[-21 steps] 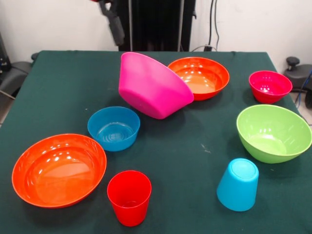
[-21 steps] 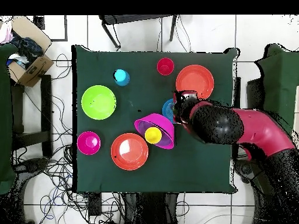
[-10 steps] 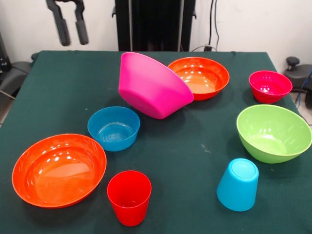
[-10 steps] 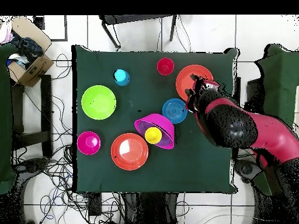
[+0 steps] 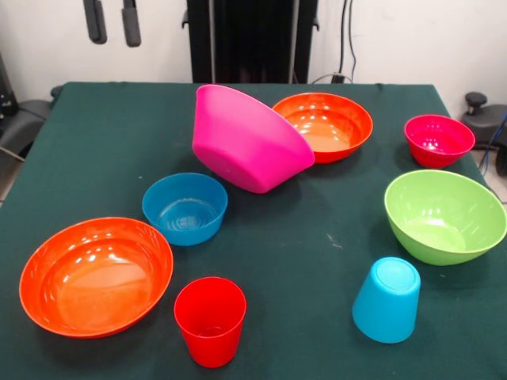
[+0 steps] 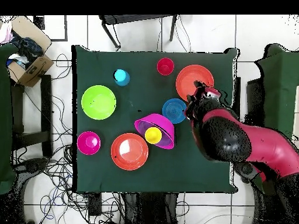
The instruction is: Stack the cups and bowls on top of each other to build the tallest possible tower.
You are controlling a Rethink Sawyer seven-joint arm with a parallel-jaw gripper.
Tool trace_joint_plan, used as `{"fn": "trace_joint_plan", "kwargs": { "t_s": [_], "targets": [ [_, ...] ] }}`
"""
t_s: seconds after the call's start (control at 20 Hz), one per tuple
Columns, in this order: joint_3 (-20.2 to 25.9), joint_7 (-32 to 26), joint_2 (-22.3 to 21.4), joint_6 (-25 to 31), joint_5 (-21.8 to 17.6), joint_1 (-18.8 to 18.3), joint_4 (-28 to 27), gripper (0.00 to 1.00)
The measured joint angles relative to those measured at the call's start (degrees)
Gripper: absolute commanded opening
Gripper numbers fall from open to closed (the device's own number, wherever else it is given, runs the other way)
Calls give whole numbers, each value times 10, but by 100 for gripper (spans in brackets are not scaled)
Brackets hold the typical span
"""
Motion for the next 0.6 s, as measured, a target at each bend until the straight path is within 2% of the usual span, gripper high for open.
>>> {"fn": "trace_joint_plan", "kwargs": {
  "t_s": [0.15, 0.35, 0.6],
  "targets": [
    [-21, 37, -19, -44, 0, 22, 26, 100],
    [-38, 66, -28, -80, 0, 41, 42, 100],
    [-79, 115, -33, -140, 0, 84, 65, 100]
  ]
}}
